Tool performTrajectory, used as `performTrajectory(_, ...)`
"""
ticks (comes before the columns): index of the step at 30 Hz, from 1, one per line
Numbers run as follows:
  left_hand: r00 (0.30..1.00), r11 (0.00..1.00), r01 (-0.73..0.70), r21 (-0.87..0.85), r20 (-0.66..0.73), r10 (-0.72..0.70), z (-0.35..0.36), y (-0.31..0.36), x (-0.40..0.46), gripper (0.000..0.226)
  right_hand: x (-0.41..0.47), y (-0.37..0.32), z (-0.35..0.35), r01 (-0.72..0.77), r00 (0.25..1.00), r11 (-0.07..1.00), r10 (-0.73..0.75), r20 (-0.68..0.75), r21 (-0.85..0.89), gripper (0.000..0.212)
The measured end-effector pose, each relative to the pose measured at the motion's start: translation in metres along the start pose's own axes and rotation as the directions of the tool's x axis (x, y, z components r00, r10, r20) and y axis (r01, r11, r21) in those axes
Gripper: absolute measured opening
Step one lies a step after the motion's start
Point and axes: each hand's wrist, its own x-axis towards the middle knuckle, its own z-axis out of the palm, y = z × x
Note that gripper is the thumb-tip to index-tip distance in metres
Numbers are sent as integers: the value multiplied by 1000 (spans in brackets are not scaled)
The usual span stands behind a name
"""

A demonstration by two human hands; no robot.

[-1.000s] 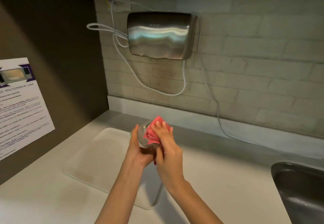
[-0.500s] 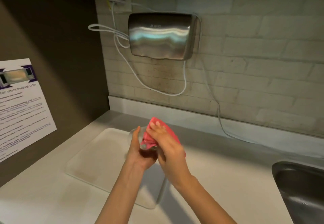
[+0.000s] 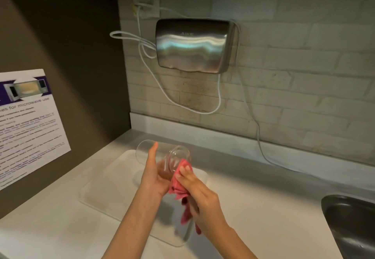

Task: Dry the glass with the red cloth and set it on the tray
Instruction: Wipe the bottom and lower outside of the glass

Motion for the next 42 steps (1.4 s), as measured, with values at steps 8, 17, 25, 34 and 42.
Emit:
performTrajectory(8, 926, 927, -332, 175, -128, 356, 10, -16, -8, 40, 14, -11, 5, -192, 940, 963, 236, -248, 192, 62)
performTrajectory(17, 760, 605, -572, 553, 79, 645, 7, -22, -13, 48, 13, 2, -12, -491, 787, 759, 597, -155, 427, 43)
performTrajectory(25, 845, 460, -518, 721, 349, 404, 0, -17, -20, 76, 43, 3, -20, -461, 781, 702, 611, -128, 544, 28)
performTrajectory(34, 968, 958, -190, 213, 202, 147, -18, -4, -10, 70, 20, -9, -13, -345, 934, 896, 357, 7, 279, 47)
performTrajectory(42, 971, 957, -209, 200, 160, 178, -16, -10, 6, 78, 9, -12, 18, -551, 646, 456, 764, 11, 699, 26)
